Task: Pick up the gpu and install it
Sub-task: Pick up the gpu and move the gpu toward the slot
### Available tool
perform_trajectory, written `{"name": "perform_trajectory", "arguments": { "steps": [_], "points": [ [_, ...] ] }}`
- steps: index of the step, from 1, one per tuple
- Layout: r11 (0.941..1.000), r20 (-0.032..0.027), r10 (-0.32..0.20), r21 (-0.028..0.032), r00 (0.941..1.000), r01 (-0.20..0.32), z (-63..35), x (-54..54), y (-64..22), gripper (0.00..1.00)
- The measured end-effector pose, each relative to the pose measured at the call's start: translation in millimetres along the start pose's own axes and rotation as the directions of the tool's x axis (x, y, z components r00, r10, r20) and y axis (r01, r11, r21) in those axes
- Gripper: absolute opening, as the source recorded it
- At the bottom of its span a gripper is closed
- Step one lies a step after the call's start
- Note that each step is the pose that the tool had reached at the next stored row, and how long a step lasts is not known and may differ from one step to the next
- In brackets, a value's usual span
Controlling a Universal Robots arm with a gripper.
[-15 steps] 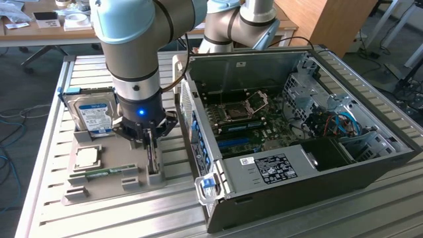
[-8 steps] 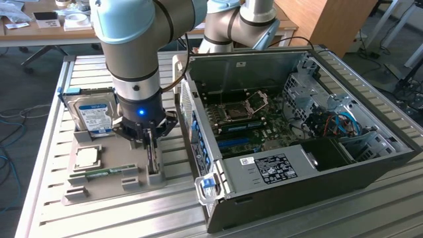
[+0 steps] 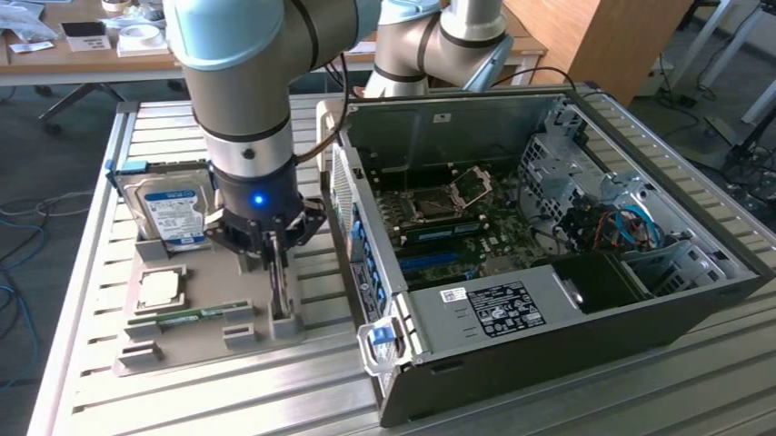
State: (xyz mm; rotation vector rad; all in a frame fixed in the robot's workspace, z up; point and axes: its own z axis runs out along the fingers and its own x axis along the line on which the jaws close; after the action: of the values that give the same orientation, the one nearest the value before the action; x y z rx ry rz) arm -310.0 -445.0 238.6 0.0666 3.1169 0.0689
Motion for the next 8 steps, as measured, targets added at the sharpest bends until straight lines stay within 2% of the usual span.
{"name": "perform_trajectory", "arguments": {
  "steps": [8],
  "points": [
    [1.0, 0.0, 0.0, 0.0001, 1.0, 0.0, -13.5, -0.6, 0.9, 0.27]
  ]
}}
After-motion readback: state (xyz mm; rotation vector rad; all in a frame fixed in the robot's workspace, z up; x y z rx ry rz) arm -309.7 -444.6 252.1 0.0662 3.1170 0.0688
